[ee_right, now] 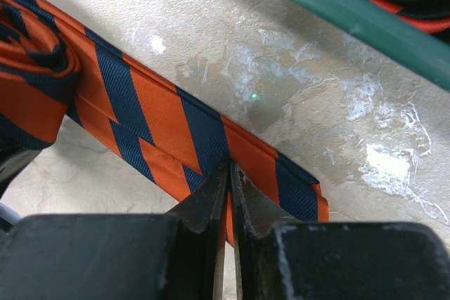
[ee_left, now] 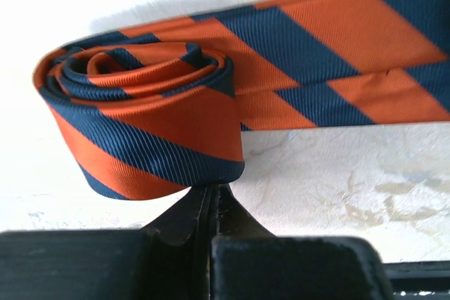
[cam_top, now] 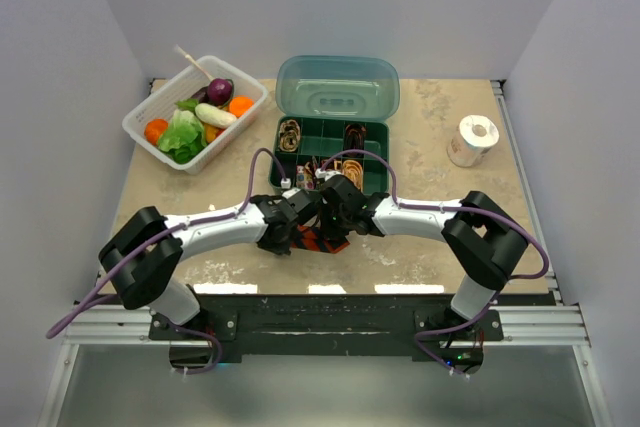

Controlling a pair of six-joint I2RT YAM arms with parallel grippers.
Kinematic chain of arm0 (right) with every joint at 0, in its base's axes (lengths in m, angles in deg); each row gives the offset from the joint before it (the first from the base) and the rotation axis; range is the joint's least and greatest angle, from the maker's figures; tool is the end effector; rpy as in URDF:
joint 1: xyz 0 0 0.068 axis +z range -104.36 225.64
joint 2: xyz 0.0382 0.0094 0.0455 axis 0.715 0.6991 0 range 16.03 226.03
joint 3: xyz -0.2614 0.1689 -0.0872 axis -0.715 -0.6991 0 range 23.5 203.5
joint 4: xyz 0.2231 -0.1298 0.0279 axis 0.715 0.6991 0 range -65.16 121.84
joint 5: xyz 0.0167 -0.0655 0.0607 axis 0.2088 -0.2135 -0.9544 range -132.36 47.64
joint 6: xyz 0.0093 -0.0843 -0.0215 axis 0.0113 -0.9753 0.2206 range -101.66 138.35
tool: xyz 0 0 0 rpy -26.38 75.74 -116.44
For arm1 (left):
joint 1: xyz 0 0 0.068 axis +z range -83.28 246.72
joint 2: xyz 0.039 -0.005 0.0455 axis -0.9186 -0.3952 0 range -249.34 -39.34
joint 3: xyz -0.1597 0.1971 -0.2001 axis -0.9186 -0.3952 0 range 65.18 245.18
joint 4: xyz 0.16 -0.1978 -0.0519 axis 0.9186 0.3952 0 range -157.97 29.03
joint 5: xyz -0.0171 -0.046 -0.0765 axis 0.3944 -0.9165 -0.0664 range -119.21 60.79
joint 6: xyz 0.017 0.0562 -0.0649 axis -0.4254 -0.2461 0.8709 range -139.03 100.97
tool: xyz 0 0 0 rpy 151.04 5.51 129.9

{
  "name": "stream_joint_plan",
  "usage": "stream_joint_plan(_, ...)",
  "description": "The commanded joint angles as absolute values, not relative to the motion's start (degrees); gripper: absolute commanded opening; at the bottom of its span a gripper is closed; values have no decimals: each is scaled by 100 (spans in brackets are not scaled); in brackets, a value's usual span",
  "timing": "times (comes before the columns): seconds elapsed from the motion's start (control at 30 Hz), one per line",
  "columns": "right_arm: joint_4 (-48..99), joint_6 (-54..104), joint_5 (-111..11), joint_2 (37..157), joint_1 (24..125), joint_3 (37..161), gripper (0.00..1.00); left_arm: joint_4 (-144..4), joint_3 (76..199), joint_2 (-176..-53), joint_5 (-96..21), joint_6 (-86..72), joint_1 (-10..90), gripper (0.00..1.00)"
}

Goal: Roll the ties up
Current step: Roll the tie at the center of the board.

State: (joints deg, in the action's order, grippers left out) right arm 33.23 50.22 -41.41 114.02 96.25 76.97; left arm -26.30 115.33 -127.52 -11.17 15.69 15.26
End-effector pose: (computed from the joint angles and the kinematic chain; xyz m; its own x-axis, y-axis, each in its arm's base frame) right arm 0.2363 0.2856 0.1777 -0.8345 -0.1843 -0.5192 -0.3835 0.8710 0.3072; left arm 0.1838 -0.1923 0.1812 -0.9078 0.2703 -0.3205 0.2337 0.9609 0.1485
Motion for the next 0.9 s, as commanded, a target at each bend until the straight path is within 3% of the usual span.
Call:
stream_joint_plan(0.0, 3574, 4972, -3972, 11420, 9644, 7790, 10, -2789, 11879, -12810, -732, 1648, 1504, 0)
stream_joint_plan(0.37, 3583, 4963, -3990, 11420, 9644, 7790, 10, -2798, 11923, -12837, -943, 1621, 1504, 0)
stream_joint_plan(0.6, 3855, 4858, -3902, 11139, 9749, 8062, 10, -2595, 11853, -11803, -1523, 1455, 1504, 1)
stream_joint_plan(0.7, 3882, 4814, -3902, 11007, 9872, 8211, 10, -2639, 11923, -11223, -1769, 1349, 1626, 18)
stream_joint_plan(0.77, 3873, 4788, -3928, 10981, 9960, 8291, 10, -2788, 11906, -10862, -1814, 1349, 1741, 45)
stream_joint_plan(0.87, 3733, 4753, -4024, 11050, 10048, 8466, 10, -3201, 11704, -10544, -1928, 1384, 2153, 62)
